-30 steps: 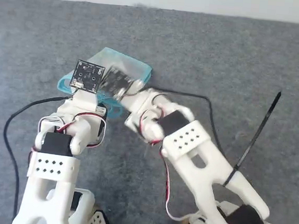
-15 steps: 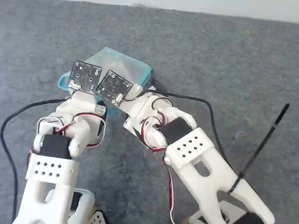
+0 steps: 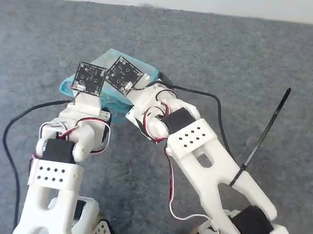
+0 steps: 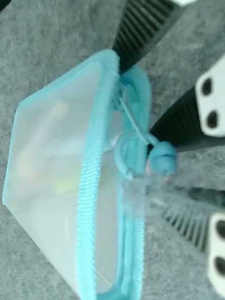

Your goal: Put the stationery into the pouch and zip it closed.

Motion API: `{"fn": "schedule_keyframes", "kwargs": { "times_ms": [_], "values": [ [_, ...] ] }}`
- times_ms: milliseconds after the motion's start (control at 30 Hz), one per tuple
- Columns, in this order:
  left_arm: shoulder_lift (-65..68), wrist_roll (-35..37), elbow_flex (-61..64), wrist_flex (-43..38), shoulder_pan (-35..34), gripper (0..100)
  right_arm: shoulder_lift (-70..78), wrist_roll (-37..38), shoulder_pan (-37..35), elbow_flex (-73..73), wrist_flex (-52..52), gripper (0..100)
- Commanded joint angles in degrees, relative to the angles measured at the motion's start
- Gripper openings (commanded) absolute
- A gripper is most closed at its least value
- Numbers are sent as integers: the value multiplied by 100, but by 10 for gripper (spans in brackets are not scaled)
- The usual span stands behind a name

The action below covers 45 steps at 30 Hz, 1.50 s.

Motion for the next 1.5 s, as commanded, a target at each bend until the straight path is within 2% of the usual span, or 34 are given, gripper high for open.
{"fn": "schedule_keyframes", "kwargs": {
  "times_ms": [0, 267, 467, 567, 767, 900, 1067, 1267, 1400, 1467],
  "values": [
    [-123, -114, -180, -18, -26, 12, -13, -308, -57, -334, 57, 372],
    [-211, -105, -259, 26, -26, 12, -84, -791, -66, -273, 690, 372],
    [-1371, 79, -180, 369, -18, 12, -84, -1873, -75, -308, 971, 372],
    [-1705, 88, -22, 352, -18, 12, -84, -2119, -163, -308, 963, 370],
    [-1116, 79, -84, 53, -18, 12, -215, -1908, -312, -273, 971, 371],
    [-589, 62, -541, 264, 0, 11, -505, -1442, -444, -264, 892, 373],
    [-378, -123, -954, 580, -18, 11, -822, -879, -426, 264, 233, 373],
    [-378, -149, -1121, 730, -18, 11, -884, -923, -330, 466, -40, 372],
    [-387, -264, -1051, 703, -18, 11, -875, -1688, -110, 229, 75, 370],
    [-387, -299, -1024, 695, -18, 11, -875, -1741, -31, 44, 242, 370]
  ]
}}
